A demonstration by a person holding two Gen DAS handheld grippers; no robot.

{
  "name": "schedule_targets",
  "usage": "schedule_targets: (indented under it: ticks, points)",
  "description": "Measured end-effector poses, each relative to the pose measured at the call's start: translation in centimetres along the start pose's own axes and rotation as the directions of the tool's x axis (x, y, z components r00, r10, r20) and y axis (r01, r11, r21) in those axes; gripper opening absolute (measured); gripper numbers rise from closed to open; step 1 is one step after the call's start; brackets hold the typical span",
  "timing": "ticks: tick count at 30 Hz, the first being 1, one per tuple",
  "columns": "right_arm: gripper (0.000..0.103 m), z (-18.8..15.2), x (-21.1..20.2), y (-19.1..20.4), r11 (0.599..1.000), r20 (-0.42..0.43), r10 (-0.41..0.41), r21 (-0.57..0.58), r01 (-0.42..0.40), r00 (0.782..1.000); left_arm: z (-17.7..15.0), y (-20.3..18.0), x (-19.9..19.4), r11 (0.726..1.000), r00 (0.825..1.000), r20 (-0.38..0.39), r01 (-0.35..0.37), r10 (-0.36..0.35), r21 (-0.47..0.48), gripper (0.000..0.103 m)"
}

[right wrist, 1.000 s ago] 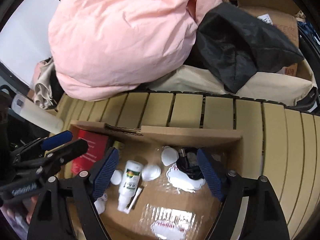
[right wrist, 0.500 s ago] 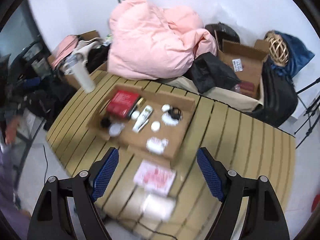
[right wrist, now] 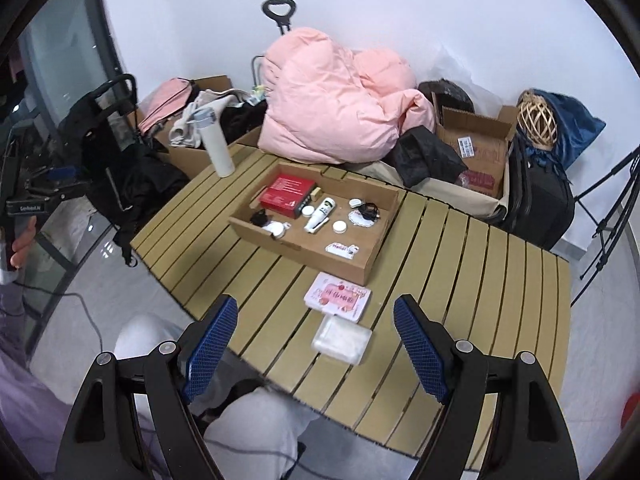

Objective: Organize objects

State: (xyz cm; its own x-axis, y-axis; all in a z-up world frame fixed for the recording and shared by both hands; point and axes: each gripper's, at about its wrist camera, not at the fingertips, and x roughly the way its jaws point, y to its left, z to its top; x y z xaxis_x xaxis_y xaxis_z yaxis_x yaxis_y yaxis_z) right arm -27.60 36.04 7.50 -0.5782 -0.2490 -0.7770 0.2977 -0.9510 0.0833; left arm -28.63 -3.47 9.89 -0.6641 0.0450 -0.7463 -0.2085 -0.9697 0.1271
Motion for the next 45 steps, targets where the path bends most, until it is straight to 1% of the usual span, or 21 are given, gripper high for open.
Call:
schedule_targets:
  ticks: [5,8,11,12,15,18,19,21,23,24,25,26,28,30,31,32,33,37,40,42,45]
  points:
    - [0.084,-3.1,0.2,0.4,1.000,-0.031,0.010,0.005,-0.010,0.999,-2.7,-2.1,1.2,0.998,0.998,0.005,0.062,-0.062,0.001,0.103]
    - [0.084,-5.2,2.7,-0.2,0.999,-0.055,0.018,0.040,-0.016,0.998,-4.7,-4.6,3.9,0.991,0.991,0.035,0.129,-0.128,-0.046,0.103]
    - [0.084,-7.3,6.6,-1.2,0.996,-0.104,0.020,0.083,-0.012,0.994,-6.8,-8.4,7.6,0.975,0.975,0.064,0.217,-0.213,-0.049,0.103]
    - [0.084,-7.9,7.8,-1.4,0.996,-0.117,0.009,0.088,0.001,0.993,-7.3,-9.7,8.8,0.973,0.973,0.059,0.226,-0.223,-0.053,0.103]
    - [0.084,-9.3,11.7,-2.0,0.995,-0.157,-0.008,0.097,0.024,0.988,-7.5,-14.4,13.8,0.952,0.952,-0.010,0.305,-0.306,-0.031,0.101]
    - [0.084,-9.6,15.1,-3.2,0.993,-0.168,0.010,0.120,0.011,0.986,-6.5,-17.5,17.5,0.947,0.945,-0.055,0.322,-0.321,-0.001,0.099]
    - [0.084,-9.4,16.0,-3.7,0.991,-0.163,0.009,0.134,0.013,0.987,-5.7,-19.0,19.2,0.942,0.940,-0.063,0.336,-0.334,0.020,0.097]
    - [0.084,-8.7,18.6,-5.2,0.983,-0.147,0.031,0.184,-0.003,0.989,-4.5,-20.7,22.5,0.942,0.939,-0.091,0.334,-0.330,0.028,0.082]
    - [0.084,-7.9,21.4,-6.7,0.971,-0.141,0.060,0.239,-0.025,0.988,-3.7,-21.8,26.0,0.942,0.932,-0.144,0.335,-0.332,-0.002,0.072]
    - [0.080,-7.6,22.6,-7.2,0.966,-0.142,0.068,0.256,-0.030,0.987,-3.4,-22.1,27.2,0.940,0.927,-0.162,0.341,-0.338,-0.011,0.071]
    - [0.071,-7.3,23.7,-7.6,0.962,-0.144,0.075,0.270,-0.034,0.987,-3.2,-22.6,28.8,0.936,0.920,-0.181,0.350,-0.348,-0.022,0.071]
    - [0.066,-6.9,25.4,-8.3,0.957,-0.149,0.081,0.288,-0.035,0.986,-3.1,-23.0,30.4,0.936,0.917,-0.193,0.351,-0.350,-0.029,0.071]
    - [0.055,-6.5,28.0,-9.3,0.947,-0.162,0.093,0.320,-0.036,0.982,-3.1,-23.9,32.7,0.935,0.910,-0.215,0.352,-0.354,-0.047,0.065]
    - [0.048,-6.3,30.0,-10.1,0.937,-0.171,0.112,0.346,-0.047,0.979,-3.3,-24.3,34.1,0.927,0.898,-0.230,0.370,-0.375,-0.068,0.044]
    - [0.043,-6.3,30.7,-10.4,0.933,-0.174,0.119,0.356,-0.050,0.978,-3.3,-24.5,34.5,0.914,0.886,-0.226,0.395,-0.405,-0.089,0.042]
    - [0.039,-6.3,31.5,-10.6,0.929,-0.176,0.125,0.366,-0.053,0.976,-3.2,-24.4,34.6,0.904,0.878,-0.217,0.413,-0.427,-0.108,0.035]
    - [0.031,-6.4,31.8,-10.7,0.927,-0.178,0.130,0.370,-0.056,0.975,-3.2,-24.4,34.7,0.893,0.867,-0.215,0.432,-0.450,-0.125,0.030]
    - [0.030,-6.5,32.3,-11.1,0.924,-0.173,0.150,0.376,-0.076,0.974,-3.2,-24.0,35.1,0.880,0.855,-0.212,0.446,-0.473,-0.162,0.030]
    - [0.030,-7.0,32.7,-12.1,0.893,-0.157,0.212,0.431,-0.126,0.965,-3.3,-23.6,35.5,0.863,0.840,-0.212,0.465,-0.500,-0.196,0.030]
    - [0.028,-7.4,32.8,-12.6,0.864,-0.135,0.246,0.479,-0.154,0.960,-3.3,-23.6,35.6,0.853,0.832,-0.210,0.470,-0.514,-0.227,0.026]
    - [0.026,-6.9,32.1,-11.6,0.882,-0.141,0.197,0.457,-0.113,0.970,-3.1,-23.3,34.5,0.860,0.840,-0.208,0.455,-0.501,-0.231,0.021]
